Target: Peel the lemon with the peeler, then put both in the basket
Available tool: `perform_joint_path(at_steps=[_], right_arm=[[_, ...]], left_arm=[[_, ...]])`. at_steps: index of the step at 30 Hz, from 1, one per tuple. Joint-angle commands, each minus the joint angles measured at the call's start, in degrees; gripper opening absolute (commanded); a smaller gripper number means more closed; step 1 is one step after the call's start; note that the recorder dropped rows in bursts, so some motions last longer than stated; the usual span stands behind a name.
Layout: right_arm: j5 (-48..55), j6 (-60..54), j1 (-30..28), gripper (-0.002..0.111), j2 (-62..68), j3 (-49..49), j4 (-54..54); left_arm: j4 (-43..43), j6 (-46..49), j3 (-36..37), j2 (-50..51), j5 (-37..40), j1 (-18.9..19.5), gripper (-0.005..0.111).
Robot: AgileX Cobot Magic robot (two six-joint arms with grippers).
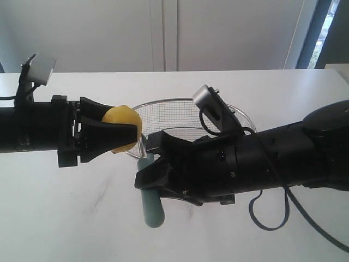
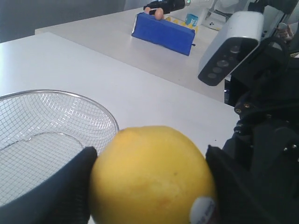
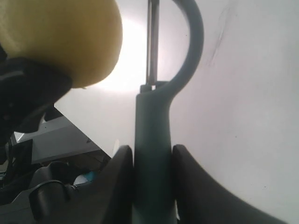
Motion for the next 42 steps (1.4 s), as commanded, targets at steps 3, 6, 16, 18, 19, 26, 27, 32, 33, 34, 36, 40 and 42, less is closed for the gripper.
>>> perform_joint_path(at_steps=[3, 6, 16, 18, 19, 26, 27, 32, 33, 34, 36, 40, 42], right_arm=[[0.59, -0.70, 0.05, 0.000, -0.03, 0.10, 0.57], [0.59, -0.70, 0.05, 0.000, -0.03, 0.10, 0.57], [-2.00, -0.70, 0.05, 0.000, -0.35, 0.10, 0.09], [-2.14, -0.70, 0.05, 0.000, -0.61, 0.10, 0.09], [-2.40, -0.70, 0.05, 0.000, -0.85, 0.10, 0.09], [-3.97, -0.70, 0.05, 0.000, -3.41, 0.10, 0.09], [-3.97, -0.70, 0.05, 0.000, -3.68, 0.10, 0.09], [-4.47, -0.70, 0.05, 0.000, -5.25, 0.10, 0.09], [-4.60, -0.70, 0.05, 0.000, -5.76, 0.10, 0.09], [-4.90, -0.70, 0.05, 0.000, -6.28, 0.10, 0.09], [-5.07, -0.70, 0.05, 0.000, -7.29, 0.10, 0.09], [-5.07, -0.70, 0.05, 0.000, -10.45, 0.10, -0.48], [-5.07, -0.70, 0.05, 0.000, -12.44, 0.10, -1.15]], left_arm=[[-1.47, 9.28, -0.53, 0.67, 1.82, -0.09, 0.000], [-1.47, 9.28, -0.53, 1.47, 1.84, -0.09, 0.000], [-1.47, 9.28, -0.53, 1.99, 2.69, -0.09, 0.000], [-1.47, 9.28, -0.53, 1.99, 2.69, -0.09, 0.000], [-1.47, 9.28, -0.53, 1.99, 2.69, -0.09, 0.000], [-1.47, 9.28, -0.53, 1.99, 2.69, -0.09, 0.000], [-1.47, 9.28, -0.53, 1.99, 2.69, -0.09, 0.000], [-1.47, 9.28, -0.53, 1.99, 2.69, -0.09, 0.000], [-1.47, 9.28, -0.53, 1.99, 2.69, -0.09, 0.000], [-1.47, 9.28, -0.53, 1.99, 2.69, -0.09, 0.000], [-1.47, 9.28, -0.53, 1.99, 2.69, -0.09, 0.000], [-1.47, 9.28, -0.53, 1.99, 2.69, -0.09, 0.000], [-1.47, 9.28, -0.53, 1.99, 2.69, -0.09, 0.000]])
